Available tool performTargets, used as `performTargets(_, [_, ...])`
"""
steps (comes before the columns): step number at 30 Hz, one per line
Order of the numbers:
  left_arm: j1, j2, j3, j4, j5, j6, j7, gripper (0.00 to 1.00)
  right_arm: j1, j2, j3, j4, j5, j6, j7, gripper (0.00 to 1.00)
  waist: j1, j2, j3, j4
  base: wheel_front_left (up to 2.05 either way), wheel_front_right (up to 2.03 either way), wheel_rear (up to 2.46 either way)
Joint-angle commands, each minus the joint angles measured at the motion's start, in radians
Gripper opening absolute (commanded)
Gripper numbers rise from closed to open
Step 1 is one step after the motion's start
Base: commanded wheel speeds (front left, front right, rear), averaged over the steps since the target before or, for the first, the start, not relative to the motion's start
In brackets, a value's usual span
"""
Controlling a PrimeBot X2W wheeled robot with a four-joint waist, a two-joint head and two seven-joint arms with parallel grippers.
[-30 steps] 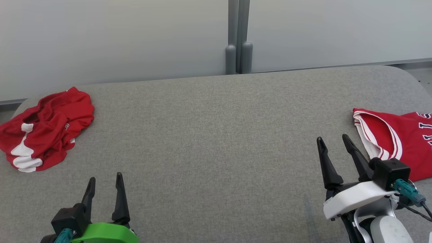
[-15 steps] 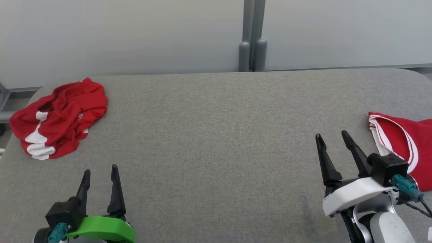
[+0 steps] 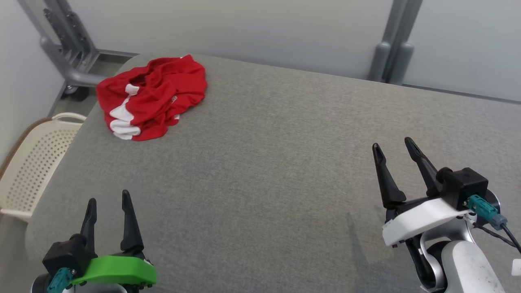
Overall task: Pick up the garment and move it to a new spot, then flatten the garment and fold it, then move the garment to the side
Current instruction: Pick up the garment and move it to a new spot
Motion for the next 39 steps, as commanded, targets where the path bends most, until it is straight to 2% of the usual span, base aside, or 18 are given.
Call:
performTargets(1, [0.01,-0.007,0.006,-0.005,0.013,-0.002,-0.003,1.0,-0.012,-0.003,0.0,-0.005,-0.009,0.0,0.002,1.0,0.0,0.0108,0.048,0.127,0.0,0.0,0.0])
performTargets(6, [0.021,-0.028,0.028,-0.004,0.03,-0.019,-0.003,1.0,-0.014,-0.004,0.005,-0.001,-0.011,0.0,0.009,1.0,0.0,0.0108,0.055,0.171,0.0,0.0,0.0])
performTargets(10, [0.025,-0.04,0.041,0.004,0.04,-0.032,-0.003,1.0,-0.013,-0.004,0.012,0.004,-0.015,0.0,0.013,1.0,0.0,0.0108,0.053,0.182,0.0,0.0,0.0])
performTargets(18, [0.02,-0.057,0.078,-0.01,0.058,-0.036,-0.003,1.0,-0.022,-0.004,0.01,0.008,-0.012,0.0,0.013,1.0,0.0,0.0108,0.055,0.156,0.0,0.0,0.0])
performTargets(22, [0.0,-0.048,0.096,-0.019,0.063,-0.044,-0.003,1.0,-0.025,-0.003,-0.002,-0.003,-0.01,0.0,0.01,1.0,0.0,0.0108,0.071,0.133,0.0,0.0,0.0])
performTargets(26, [-0.051,-0.016,0.105,-0.012,0.073,-0.065,0.002,1.0,-0.037,-0.004,-0.012,-0.024,-0.021,0.0,0.016,1.0,0.0,0.0108,0.104,0.109,0.0,0.0,0.0])
performTargets(30, [-0.146,0.041,0.109,-0.003,0.084,-0.09,0.05,1.0,-0.064,-0.004,-0.019,-0.053,-0.037,0.0,0.024,1.0,0.0,0.0108,0.16,0.085,0.0,0.0,0.0])
performTargets(39, [-0.499,0.188,0.098,0.118,0.113,-0.176,0.216,1.0,-0.153,-0.004,-0.003,-0.084,-0.061,0.0,0.034,1.0,0.0,0.0108,0.312,-0.009,0.0,0.0,0.0])
